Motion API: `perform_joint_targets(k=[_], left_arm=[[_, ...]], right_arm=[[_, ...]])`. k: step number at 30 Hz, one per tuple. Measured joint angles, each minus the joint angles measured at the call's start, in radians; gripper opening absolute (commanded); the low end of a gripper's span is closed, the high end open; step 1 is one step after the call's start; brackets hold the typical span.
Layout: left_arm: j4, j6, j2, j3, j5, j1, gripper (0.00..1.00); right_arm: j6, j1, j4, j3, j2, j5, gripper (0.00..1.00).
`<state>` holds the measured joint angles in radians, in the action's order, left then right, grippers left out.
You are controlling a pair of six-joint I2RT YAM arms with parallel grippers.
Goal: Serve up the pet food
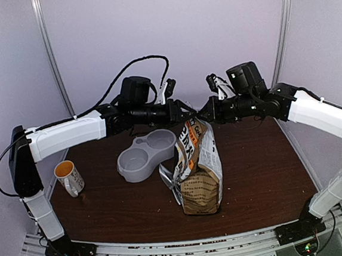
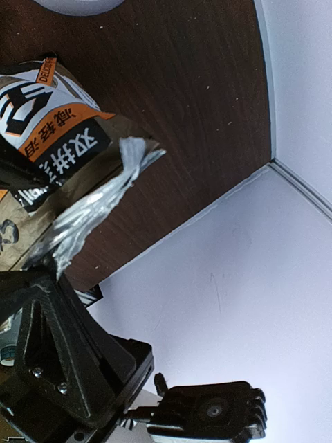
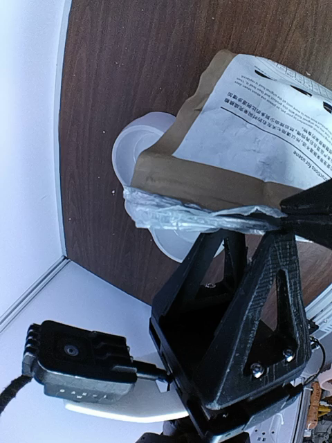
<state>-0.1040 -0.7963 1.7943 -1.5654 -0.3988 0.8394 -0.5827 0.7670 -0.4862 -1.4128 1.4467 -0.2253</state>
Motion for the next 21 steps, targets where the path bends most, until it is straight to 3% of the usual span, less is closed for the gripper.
perform_joint_targets(k=[11, 21], left_arm=[[0.055, -0.025, 0.034, -0.017, -0.068, -0.014, 0.28], [0.105, -0.044, 0.057, -0.016, -0.113, -0.021, 0.28]], right_arm=[[0.034, -0.005, 0.013, 0.015, -0.011, -0.013, 0.0], [0.037, -0.006, 0.031, 0.032, -0.018, -0.014, 0.0]])
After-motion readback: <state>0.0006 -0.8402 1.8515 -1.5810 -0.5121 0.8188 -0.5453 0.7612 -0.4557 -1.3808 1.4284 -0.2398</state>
